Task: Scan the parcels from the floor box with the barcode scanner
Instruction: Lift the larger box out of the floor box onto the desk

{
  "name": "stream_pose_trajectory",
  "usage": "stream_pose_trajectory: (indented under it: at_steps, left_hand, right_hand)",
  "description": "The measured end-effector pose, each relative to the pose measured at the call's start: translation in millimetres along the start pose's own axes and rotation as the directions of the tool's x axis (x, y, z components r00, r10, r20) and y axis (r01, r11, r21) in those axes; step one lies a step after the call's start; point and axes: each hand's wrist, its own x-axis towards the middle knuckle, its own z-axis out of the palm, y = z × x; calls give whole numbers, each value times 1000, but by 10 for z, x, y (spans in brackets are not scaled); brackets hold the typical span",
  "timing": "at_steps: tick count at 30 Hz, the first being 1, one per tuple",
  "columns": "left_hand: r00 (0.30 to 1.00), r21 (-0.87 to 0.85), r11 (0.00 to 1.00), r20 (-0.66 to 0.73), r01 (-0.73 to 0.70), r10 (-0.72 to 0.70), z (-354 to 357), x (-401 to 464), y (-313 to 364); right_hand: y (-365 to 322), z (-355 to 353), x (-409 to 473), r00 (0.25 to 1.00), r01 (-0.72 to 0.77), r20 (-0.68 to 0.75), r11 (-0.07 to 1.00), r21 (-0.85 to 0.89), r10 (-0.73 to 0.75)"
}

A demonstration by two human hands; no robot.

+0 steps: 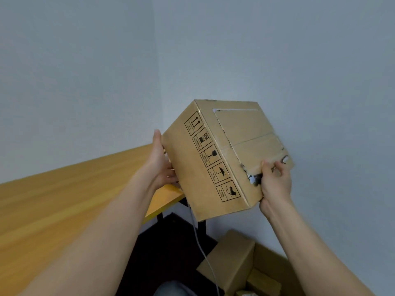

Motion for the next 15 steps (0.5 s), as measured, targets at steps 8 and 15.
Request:
stream_pose_trajectory:
  at_steps: [8, 15]
  left_hand:
    - [991, -67, 997, -133, -25, 16, -733, -284, 587]
    - [984, -131, 987, -163, -91, 69, -1413, -544, 696]
  right_hand:
    - [-148, 629, -422, 959, 190, 221, 981, -41, -176]
    - [-126, 1249, -891, 873, 356, 381, 932, -68, -306]
